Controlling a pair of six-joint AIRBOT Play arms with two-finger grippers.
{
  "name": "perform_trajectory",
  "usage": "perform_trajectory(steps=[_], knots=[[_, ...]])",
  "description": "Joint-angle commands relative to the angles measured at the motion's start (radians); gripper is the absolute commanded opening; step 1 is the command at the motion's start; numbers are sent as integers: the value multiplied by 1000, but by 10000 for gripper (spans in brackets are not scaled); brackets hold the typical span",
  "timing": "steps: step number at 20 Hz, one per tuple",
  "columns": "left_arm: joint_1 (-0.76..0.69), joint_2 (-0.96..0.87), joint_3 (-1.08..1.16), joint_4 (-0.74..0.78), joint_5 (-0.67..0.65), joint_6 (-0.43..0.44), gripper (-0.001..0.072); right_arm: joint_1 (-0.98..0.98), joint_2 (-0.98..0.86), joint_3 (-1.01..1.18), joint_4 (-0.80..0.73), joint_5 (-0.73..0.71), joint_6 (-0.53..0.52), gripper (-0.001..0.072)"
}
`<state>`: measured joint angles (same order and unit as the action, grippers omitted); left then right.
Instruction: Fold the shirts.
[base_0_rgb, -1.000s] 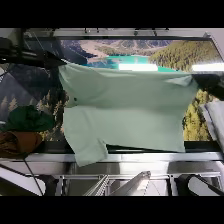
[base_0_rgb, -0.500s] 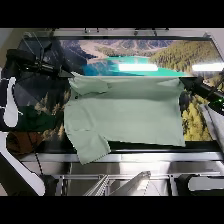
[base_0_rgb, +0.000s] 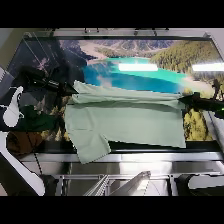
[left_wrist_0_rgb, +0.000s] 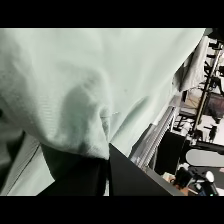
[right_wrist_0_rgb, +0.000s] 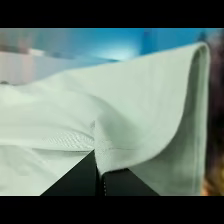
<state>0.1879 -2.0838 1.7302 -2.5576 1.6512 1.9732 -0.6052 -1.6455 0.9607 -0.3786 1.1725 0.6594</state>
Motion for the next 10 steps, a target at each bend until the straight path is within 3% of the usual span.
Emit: perform_trajectory(steps=[1, 8, 9, 10], knots=[[0, 0, -55, 1, -32, -4, 22, 8, -35, -16, -65, -21, -10, 16], [-22, -1, -59, 1, 0, -23, 13, 64, -68, -18, -60, -42, -35, 18], [-22, -1, -58, 1, 10, -22, 16, 63, -66, -18, -60, -28, -34, 61], [-20, -1, -56, 0, 26, -33, 18, 58, -61, -17, -60, -5, -34, 199]])
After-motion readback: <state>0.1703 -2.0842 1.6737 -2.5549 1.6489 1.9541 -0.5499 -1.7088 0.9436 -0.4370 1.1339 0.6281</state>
